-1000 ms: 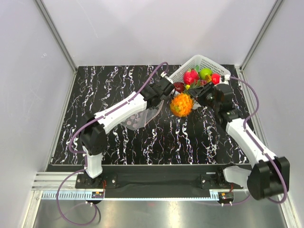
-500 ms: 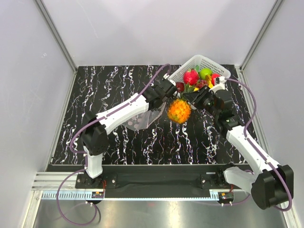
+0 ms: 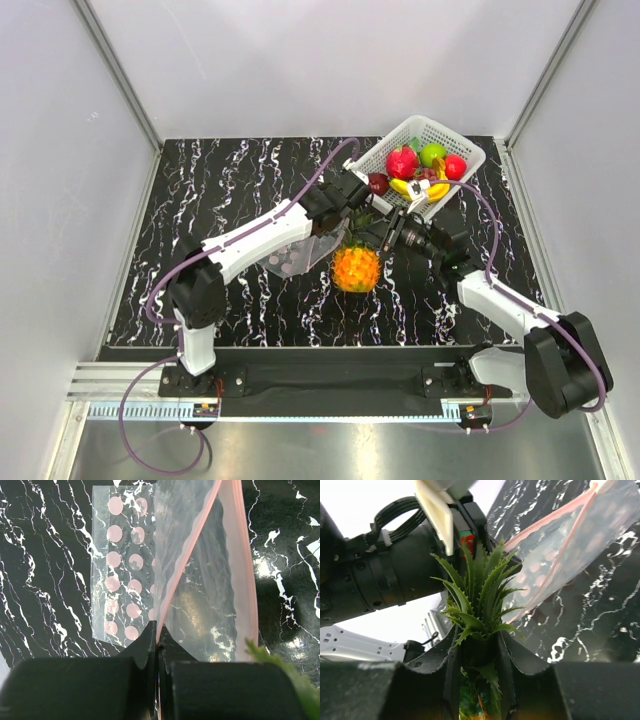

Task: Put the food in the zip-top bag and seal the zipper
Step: Place the fake fruit in the zipper food storage bag.

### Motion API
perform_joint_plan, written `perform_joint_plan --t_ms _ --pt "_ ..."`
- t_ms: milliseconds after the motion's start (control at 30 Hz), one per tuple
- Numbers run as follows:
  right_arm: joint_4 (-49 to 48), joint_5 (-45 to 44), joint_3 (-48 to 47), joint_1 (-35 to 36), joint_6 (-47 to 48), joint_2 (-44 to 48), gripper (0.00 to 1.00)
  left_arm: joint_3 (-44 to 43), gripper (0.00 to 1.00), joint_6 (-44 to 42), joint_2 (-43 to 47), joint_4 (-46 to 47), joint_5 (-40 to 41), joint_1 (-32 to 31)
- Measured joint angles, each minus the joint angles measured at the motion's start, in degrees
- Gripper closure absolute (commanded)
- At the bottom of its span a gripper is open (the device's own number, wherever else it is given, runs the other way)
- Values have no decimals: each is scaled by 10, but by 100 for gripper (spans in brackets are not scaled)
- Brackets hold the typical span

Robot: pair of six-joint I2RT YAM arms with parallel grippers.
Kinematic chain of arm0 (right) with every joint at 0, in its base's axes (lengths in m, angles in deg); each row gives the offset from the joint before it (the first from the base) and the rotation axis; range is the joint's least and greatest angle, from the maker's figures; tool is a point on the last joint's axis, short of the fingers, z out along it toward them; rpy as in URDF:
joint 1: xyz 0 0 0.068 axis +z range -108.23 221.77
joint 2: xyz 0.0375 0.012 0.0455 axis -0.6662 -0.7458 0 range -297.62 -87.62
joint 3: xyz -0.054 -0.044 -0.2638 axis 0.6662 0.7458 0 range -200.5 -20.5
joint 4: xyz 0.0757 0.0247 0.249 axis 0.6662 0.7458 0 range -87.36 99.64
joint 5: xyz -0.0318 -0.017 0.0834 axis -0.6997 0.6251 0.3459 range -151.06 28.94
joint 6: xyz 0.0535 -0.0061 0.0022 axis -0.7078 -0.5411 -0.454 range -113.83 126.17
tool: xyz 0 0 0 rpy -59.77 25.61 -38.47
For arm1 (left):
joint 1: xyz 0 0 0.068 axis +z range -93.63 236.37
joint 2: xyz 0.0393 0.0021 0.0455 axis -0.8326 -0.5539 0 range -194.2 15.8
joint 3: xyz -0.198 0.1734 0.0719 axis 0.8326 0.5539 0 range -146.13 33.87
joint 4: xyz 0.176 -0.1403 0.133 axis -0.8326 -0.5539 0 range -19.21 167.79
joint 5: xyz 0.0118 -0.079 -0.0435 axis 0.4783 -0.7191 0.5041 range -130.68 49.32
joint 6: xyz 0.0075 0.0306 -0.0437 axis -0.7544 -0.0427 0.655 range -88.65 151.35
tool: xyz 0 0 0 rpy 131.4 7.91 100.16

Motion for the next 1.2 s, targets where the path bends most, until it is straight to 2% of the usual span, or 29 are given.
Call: perform_joint_plan --t_ms 133,433,867,1200 --pt "-35 5 6 2 -24 -14 100 11 100 0 14 7 1 0" --pt "-36 -7 1 10 -72 -26 100 38 100 4 38 30 -5 0" --pt "-23 -2 -42 30 -155 -111 100 68 100 7 56 54 -6 -4" --pt "227 -17 -142 36 -144 -113 100 91 100 6 63 81 14 -14"
